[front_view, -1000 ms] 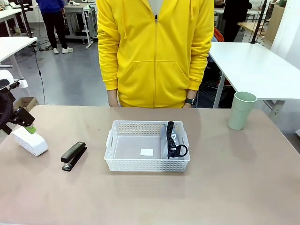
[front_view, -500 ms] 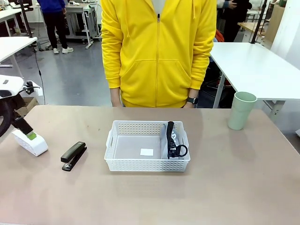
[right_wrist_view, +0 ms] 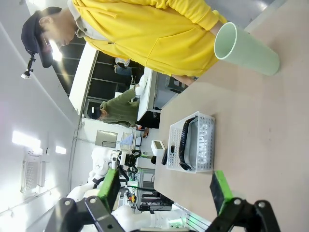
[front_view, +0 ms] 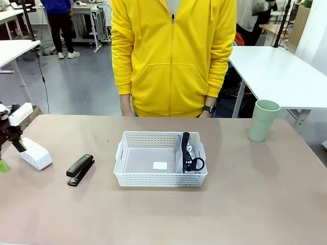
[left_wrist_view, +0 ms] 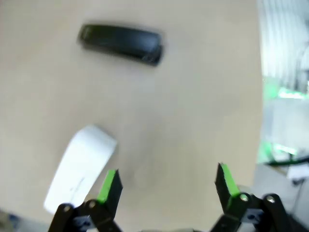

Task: Efficiently arrange items inside the basket to fit them all.
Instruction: Pick up the Digital clock and place it inside the Organizing basket.

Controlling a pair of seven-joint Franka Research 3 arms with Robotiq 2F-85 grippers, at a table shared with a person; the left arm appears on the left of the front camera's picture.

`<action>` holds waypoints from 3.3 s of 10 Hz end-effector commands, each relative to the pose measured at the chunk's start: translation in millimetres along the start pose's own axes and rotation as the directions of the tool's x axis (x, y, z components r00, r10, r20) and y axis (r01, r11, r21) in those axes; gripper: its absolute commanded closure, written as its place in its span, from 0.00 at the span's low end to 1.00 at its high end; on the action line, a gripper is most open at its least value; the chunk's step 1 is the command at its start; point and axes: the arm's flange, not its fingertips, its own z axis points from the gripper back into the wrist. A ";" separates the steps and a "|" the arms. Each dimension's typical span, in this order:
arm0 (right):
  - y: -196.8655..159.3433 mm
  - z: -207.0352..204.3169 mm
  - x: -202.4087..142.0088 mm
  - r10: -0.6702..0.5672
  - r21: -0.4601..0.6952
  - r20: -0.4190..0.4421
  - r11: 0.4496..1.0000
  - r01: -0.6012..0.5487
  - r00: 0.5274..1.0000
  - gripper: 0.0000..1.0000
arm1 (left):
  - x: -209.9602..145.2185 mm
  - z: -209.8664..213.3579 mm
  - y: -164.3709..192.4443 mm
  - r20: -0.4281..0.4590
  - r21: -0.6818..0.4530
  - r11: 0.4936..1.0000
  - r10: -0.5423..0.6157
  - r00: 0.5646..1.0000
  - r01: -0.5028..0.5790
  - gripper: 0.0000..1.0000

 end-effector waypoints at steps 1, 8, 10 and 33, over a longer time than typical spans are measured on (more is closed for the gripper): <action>1.0 0.2 3.5 0.029 0.019 0.012 0.999 -0.029 1.000 0.00 | -3.2 8.3 7.8 -0.147 -0.184 0.909 -0.402 0.904 0.374 0.00; 1.0 0.2 3.5 0.029 0.019 0.012 0.999 -0.029 1.000 0.00 | 7.7 0.6 5.1 -0.147 -0.213 0.919 -0.367 0.919 0.333 0.00; 1.0 0.2 3.5 0.029 0.019 0.012 0.999 -0.029 1.000 0.00 | 5.0 -2.1 16.0 -0.181 -0.090 0.918 -0.396 0.900 0.386 0.00; 1.0 0.2 3.5 0.029 0.019 0.012 0.999 -0.029 1.000 0.00 | -25.9 -7.4 46.5 -0.219 0.144 0.816 -0.525 0.823 0.559 0.00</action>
